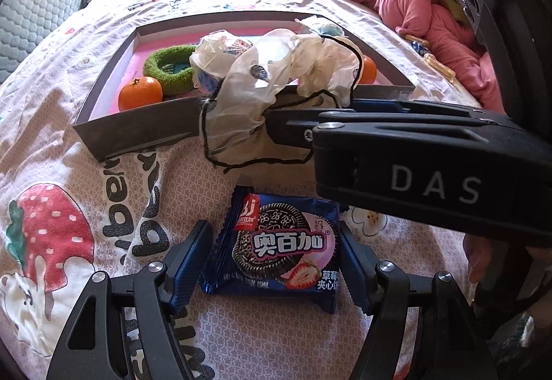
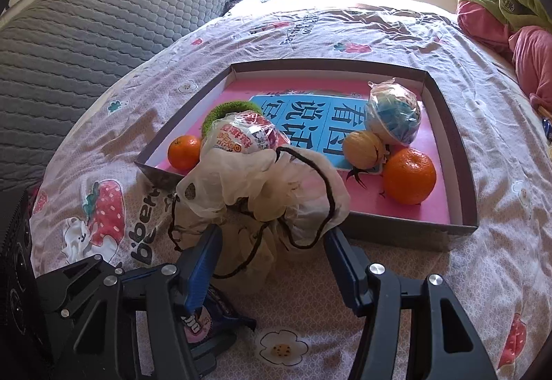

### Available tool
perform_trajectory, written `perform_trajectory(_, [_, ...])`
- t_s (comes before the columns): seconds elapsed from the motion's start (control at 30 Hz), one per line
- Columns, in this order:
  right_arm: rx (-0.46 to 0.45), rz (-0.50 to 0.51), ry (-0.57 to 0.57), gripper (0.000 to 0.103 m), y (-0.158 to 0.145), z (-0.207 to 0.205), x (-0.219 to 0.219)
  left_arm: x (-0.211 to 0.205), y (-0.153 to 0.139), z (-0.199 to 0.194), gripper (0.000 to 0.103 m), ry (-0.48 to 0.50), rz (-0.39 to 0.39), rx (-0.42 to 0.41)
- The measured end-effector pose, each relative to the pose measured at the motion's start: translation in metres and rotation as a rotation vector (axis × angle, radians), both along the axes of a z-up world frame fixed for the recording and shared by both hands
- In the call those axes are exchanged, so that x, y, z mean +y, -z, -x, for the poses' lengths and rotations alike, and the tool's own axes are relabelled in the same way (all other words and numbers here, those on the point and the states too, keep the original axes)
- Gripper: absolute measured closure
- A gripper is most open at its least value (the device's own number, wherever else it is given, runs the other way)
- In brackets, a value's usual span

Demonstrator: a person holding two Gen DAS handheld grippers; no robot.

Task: Organize objects
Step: 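Close the left gripper on the cookie packet while the right closes on the white bag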

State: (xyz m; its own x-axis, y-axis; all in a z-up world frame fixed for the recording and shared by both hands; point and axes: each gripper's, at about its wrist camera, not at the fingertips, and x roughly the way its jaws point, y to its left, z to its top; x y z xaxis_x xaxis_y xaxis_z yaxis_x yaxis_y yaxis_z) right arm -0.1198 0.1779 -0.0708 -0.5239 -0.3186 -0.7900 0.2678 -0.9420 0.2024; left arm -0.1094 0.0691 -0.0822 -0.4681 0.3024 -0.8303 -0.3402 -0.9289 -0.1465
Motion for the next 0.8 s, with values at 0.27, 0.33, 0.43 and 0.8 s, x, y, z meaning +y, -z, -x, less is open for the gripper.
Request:
perform_trajectory(0.27, [-0.010,0.056,0.001,0.078,0.001,0.005,-0.001,0.000,0.001,0.003,0.041,-0.015,-0.003,0.004])
perform_trajectory(0.33, [0.004,0.052,-0.003,0.082,-0.003,0.004,-0.002,-0.001,0.000,0.005,0.045,-0.021,-0.009,0.006])
perform_trajectory(0.43, [0.028,0.044,-0.007,0.084,-0.008,0.001,-0.003,-0.002,0.000,0.005,0.046,-0.026,-0.018,0.001])
perform_trajectory(0.8, [0.115,0.028,0.002,0.087,-0.027,-0.004,0.000,-0.008,-0.014,0.009,0.046,-0.054,-0.062,0.020])
